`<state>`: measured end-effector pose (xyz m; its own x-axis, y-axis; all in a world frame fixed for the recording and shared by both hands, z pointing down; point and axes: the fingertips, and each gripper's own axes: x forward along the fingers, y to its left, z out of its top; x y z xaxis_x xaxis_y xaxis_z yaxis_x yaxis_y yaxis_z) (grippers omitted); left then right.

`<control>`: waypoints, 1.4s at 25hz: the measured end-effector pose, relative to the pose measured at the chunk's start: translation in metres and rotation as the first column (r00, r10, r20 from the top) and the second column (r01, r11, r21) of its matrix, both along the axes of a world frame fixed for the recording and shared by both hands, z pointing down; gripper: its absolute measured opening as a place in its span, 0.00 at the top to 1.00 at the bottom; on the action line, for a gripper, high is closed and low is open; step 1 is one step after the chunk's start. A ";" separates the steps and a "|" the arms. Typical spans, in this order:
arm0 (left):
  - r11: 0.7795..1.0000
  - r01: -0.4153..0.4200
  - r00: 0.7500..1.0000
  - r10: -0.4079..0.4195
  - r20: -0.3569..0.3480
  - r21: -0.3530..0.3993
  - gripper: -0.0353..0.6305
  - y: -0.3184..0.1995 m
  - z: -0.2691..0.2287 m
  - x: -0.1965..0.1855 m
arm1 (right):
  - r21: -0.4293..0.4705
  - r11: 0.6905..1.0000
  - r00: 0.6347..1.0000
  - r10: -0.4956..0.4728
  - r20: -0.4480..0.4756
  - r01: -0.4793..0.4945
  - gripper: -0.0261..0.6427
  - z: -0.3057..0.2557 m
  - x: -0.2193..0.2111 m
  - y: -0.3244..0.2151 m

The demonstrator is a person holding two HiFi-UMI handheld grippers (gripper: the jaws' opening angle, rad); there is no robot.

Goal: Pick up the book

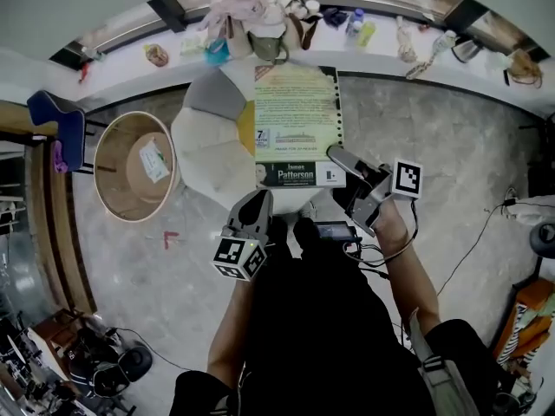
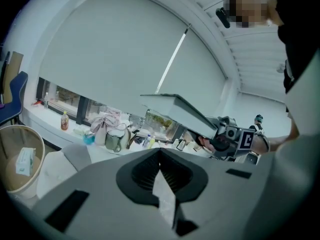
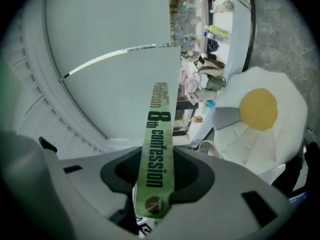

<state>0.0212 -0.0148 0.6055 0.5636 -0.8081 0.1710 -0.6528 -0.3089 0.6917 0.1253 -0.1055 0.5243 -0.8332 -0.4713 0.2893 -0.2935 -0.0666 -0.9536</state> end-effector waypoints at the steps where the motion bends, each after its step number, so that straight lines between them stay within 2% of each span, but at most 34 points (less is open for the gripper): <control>1: 1.000 0.002 1.000 -0.002 0.001 0.007 0.93 -0.004 -0.002 -0.002 | -0.002 1.000 1.000 0.010 0.010 -0.010 0.71 -0.002 -0.001 0.000; 5: 1.000 -0.004 1.000 0.004 0.002 0.019 0.93 -0.014 -0.010 -0.011 | -0.038 0.998 0.998 0.054 0.042 -0.052 0.71 -0.006 -0.001 0.006; 14: 1.000 0.016 1.000 -0.016 0.008 0.000 0.93 -0.029 -0.011 -0.030 | -0.038 0.998 0.999 0.053 0.008 -0.053 0.71 -0.007 0.000 0.002; 23: 0.999 0.038 0.999 -0.038 0.000 -0.023 0.93 -0.018 -0.016 -0.038 | -0.042 0.997 0.998 0.063 -0.005 -0.064 0.71 -0.007 0.000 0.004; 29: 0.999 0.052 0.999 -0.052 0.003 -0.016 0.93 -0.011 -0.015 -0.040 | -0.040 0.996 0.997 0.078 -0.008 -0.079 0.71 0.000 0.005 0.006; 35: 0.997 0.079 0.997 -0.079 0.014 0.027 0.93 -0.007 -0.016 -0.043 | -0.001 0.998 0.998 0.061 0.005 -0.061 0.71 0.000 0.006 0.005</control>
<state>-0.0213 -0.0214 0.5897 0.4955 -0.8544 0.1567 -0.6862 -0.2744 0.6737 0.1309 -0.1010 0.5246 -0.8041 -0.5213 0.2857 -0.2842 -0.0851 -0.9550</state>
